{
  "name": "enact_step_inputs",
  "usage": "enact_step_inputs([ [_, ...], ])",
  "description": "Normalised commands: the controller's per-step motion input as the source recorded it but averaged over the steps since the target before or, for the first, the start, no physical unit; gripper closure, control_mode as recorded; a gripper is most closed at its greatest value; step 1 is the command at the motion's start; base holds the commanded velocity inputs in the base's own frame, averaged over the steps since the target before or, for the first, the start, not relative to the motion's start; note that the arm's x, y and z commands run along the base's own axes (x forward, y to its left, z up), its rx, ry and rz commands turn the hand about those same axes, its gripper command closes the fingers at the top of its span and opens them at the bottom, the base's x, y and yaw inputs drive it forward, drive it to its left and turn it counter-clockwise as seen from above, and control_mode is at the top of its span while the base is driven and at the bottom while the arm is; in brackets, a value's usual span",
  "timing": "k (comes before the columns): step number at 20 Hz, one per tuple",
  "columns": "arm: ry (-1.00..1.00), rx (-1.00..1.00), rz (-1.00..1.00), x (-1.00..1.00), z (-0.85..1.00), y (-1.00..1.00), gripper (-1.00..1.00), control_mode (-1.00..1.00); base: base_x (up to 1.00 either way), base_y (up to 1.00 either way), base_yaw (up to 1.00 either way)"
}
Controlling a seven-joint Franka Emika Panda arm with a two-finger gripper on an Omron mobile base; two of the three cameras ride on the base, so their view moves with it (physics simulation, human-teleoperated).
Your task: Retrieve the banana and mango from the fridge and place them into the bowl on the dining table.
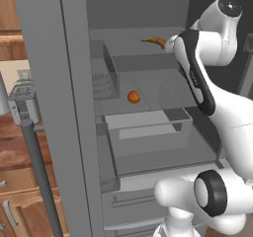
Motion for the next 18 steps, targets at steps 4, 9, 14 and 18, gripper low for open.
enact_step_inputs([
  [4, 0.01, 0.01, 0.0, 0.8, 0.0, 0.0, -1.0, -1.0, 0.0, 0.0, 0.0],
  [9, 0.03, 0.0, 0.0, 0.8, 0.0, 0.05, -1.0, -1.0, 0.0, 0.0, 0.0],
  [14, 0.04, 0.0, 0.0, 0.73, 0.0, 0.07, -1.0, -1.0, 0.0, 0.0, 0.0],
  [18, 0.04, 0.0, 0.0, 0.66, 0.0, 0.01, -1.0, -1.0, 0.0, 0.0, 0.0],
])
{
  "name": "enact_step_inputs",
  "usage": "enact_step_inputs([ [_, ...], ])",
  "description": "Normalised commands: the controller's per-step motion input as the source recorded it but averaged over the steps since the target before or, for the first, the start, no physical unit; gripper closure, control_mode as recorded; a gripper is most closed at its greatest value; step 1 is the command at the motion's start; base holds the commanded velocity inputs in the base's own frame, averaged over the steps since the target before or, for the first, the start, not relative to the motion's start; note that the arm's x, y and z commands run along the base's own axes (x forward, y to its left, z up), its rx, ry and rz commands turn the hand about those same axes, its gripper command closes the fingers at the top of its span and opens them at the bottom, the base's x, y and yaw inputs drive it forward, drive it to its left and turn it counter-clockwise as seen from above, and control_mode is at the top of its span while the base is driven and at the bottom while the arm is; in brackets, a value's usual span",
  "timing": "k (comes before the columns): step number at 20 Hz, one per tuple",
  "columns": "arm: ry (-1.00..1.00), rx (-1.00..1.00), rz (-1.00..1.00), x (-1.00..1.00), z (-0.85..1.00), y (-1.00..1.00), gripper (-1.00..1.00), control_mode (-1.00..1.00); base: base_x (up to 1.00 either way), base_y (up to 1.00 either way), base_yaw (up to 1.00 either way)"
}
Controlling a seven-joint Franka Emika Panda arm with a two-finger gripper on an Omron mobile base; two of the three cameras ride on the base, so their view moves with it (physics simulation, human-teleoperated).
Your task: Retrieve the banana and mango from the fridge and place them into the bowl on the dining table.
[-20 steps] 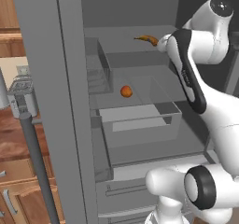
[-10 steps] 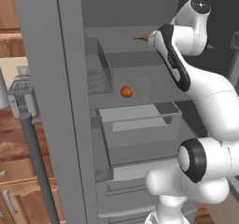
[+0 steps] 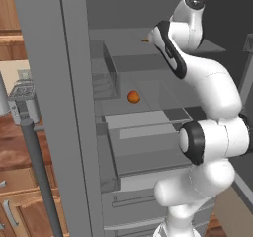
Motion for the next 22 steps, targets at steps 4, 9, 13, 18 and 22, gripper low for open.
enact_step_inputs([
  [4, 0.03, 0.0, 0.0, 0.62, 0.0, 0.0, -1.0, -1.0, 0.0, 0.0, 0.0],
  [9, 0.02, 0.0, 0.0, 0.6, -0.02, 0.0, -1.0, -1.0, 0.0, 0.0, 0.0],
  [13, 0.03, 0.0, 0.0, 0.35, -0.26, 0.0, -1.0, -1.0, 0.0, 0.0, 0.0],
  [18, 0.05, 0.0, -0.03, 0.01, -0.61, 0.0, -1.0, -1.0, 0.0, 0.0, 0.0],
  [22, 0.02, 0.0, -0.02, 0.03, -0.56, 0.02, 1.0, -1.0, 0.0, 0.0, 0.0],
])
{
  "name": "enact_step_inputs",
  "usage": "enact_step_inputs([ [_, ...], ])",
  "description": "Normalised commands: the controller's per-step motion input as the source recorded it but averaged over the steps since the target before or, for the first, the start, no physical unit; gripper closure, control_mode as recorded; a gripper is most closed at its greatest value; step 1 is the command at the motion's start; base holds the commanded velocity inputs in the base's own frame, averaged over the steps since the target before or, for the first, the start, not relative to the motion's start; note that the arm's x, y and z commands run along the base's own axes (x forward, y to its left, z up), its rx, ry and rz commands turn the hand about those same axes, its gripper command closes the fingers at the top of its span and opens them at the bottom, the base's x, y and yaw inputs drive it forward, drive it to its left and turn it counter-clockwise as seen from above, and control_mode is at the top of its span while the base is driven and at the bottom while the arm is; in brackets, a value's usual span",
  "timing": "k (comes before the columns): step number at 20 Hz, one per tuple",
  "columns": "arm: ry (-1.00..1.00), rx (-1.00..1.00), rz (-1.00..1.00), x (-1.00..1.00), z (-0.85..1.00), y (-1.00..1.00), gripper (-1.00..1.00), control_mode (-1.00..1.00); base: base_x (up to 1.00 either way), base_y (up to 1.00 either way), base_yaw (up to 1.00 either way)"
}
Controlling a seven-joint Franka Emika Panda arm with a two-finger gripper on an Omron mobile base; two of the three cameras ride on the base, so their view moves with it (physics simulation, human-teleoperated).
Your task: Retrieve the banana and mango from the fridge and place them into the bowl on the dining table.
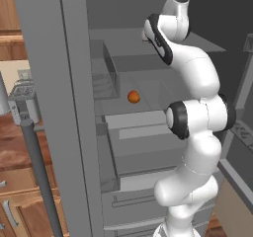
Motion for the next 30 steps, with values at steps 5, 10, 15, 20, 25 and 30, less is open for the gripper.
enact_step_inputs([
  [5, 0.0, 0.0, 0.0, -0.01, -0.04, 0.01, 1.0, -1.0, 0.0, 0.0, 0.0],
  [10, -0.04, 0.0, 0.0, -0.71, -0.18, 0.02, 1.0, -1.0, 0.0, 0.0, 0.0],
  [15, -0.18, 0.0, 0.0, -1.0, -0.16, 0.0, 1.0, -1.0, 0.0, 0.0, 0.0],
  [20, -0.31, 0.0, 0.0, -1.0, -0.03, 0.0, 1.0, -1.0, 0.0, 0.0, 0.0],
  [25, -0.34, 0.0, 0.0, -1.0, 0.0, 0.0, 1.0, -1.0, 0.0, 0.0, 0.0],
  [30, -0.31, 0.0, 0.0, -1.0, 0.01, 0.0, 1.0, -1.0, 0.0, 0.0, 0.0],
])
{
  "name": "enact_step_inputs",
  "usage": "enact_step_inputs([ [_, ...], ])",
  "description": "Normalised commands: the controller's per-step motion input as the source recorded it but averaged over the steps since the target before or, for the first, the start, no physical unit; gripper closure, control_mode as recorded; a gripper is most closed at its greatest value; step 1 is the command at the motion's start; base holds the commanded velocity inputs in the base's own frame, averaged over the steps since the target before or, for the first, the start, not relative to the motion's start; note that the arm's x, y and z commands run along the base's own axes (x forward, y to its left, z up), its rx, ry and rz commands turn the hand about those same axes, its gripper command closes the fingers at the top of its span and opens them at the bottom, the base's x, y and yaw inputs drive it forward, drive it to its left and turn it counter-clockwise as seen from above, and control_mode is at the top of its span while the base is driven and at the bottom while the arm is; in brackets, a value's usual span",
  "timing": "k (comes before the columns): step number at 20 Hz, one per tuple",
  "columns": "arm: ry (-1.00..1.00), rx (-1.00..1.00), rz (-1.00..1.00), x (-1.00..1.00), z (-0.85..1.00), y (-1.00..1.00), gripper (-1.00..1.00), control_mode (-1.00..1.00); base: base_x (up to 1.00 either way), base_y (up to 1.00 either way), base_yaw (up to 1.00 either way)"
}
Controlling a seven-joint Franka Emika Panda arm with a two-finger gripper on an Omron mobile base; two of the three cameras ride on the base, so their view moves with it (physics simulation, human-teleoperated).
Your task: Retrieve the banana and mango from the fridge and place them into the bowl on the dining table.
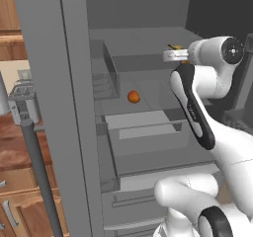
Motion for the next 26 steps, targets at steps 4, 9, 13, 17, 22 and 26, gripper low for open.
enact_step_inputs([
  [4, -0.11, 0.0, 0.0, -0.5, 0.02, 0.0, 1.0, 1.0, -0.5, 0.0, 0.0],
  [9, 0.0, 0.0, 0.0, 0.0, 0.0, 0.0, 1.0, 1.0, -1.0, 0.0, 0.0],
  [13, 0.0, 0.0, 0.0, 0.0, 0.0, 0.0, 1.0, 1.0, -1.0, 0.0, 0.05],
  [17, 0.0, 0.0, 0.0, 0.0, 0.0, 0.0, 1.0, 1.0, -1.0, 0.0, 0.17],
  [22, 0.0, 0.0, 0.0, 0.0, 0.0, 0.0, 1.0, 1.0, -1.0, 0.03, 0.25],
  [26, 0.0, 0.0, 0.0, 0.0, 0.0, 0.0, 1.0, 1.0, -0.83, 0.14, 0.31],
])
